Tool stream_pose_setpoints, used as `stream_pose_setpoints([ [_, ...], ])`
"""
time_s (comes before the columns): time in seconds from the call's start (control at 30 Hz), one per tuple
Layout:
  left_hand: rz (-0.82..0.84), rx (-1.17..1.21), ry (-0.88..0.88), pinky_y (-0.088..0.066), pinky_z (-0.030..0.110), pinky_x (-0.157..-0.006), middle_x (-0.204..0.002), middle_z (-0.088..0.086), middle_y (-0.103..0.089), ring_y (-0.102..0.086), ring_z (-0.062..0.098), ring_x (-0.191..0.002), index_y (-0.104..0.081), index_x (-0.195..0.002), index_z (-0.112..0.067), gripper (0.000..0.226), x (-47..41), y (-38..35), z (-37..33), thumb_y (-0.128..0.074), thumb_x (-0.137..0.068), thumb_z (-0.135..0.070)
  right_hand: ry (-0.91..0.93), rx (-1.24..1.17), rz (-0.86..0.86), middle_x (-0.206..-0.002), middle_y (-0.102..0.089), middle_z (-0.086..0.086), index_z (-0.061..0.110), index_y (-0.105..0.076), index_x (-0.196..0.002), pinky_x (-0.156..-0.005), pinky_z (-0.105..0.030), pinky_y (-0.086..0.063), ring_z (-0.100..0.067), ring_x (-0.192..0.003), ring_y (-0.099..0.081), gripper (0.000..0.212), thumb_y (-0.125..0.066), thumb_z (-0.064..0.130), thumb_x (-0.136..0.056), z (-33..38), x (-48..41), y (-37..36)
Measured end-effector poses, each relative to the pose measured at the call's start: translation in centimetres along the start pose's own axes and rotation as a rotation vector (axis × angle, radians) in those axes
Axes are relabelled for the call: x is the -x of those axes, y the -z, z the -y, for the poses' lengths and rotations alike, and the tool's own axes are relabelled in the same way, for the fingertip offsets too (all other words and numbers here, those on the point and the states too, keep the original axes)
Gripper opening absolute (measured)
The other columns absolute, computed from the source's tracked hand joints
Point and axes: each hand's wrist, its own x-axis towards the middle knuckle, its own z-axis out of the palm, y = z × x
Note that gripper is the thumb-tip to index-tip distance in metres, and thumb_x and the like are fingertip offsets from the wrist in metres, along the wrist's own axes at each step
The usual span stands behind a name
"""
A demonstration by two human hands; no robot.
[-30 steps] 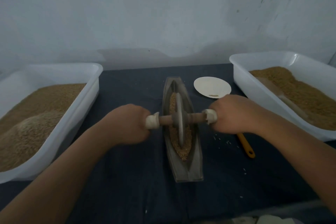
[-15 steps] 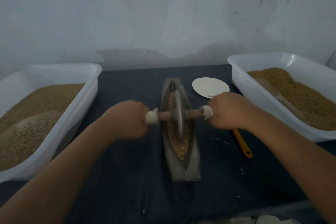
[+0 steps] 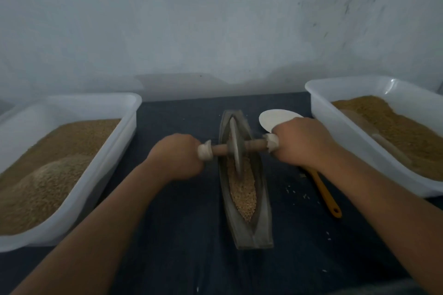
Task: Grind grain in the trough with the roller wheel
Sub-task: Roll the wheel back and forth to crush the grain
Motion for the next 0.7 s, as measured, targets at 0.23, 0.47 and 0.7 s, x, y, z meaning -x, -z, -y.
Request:
stream_pose_setpoints([
  [0.23, -0.031, -0.026, -0.068, -0.042, 0.026, -0.051, -0.061, -0.011, -0.060, -0.058, 0.008, -0.057, -0.058, -0.065, -0.028, 0.023, 3.7, -0.7, -0.1, -0.054, -0.070, -0.050, -0.037, -0.006, 0.304, -0.061, -0.062, 0.008, 0.032, -0.061, -0.068, -0.054, -0.030, -0.052, -0.004, -0.057, -0.059, 0.021, -0.061, 0.050, -0.080, -0.2, 3.0, 0.9],
  [0.47, -0.144, -0.096, 0.039, -0.050, 0.033, -0.063, -0.071, -0.006, -0.062, -0.064, 0.023, -0.070, -0.060, -0.069, -0.024, 0.025, -3.1, 1.6, -0.9, -0.062, -0.078, -0.048, -0.098, 0.040, -0.101, -0.062, -0.052, 0.005, 0.021, -0.050, -0.068, -0.060, -0.038, -0.057, -0.018, -0.057, -0.052, 0.037, -0.056, 0.045, -0.095, 0.6, -1.5, -1.2],
  [0.7, 0.060, 0.043, -0.062, -0.036, 0.022, -0.045, -0.057, -0.010, -0.060, -0.057, 0.004, -0.052, -0.058, -0.064, -0.026, 0.021, 5.2, -0.3, 0.2, -0.058, -0.068, -0.046, 0.003, -0.003, 0.235, -0.053, -0.058, 0.011, 0.032, -0.059, -0.063, -0.046, -0.029, -0.048, -0.003, -0.048, -0.056, 0.041, -0.034, 0.065, -0.063, 0.0, 4.5, 1.5],
])
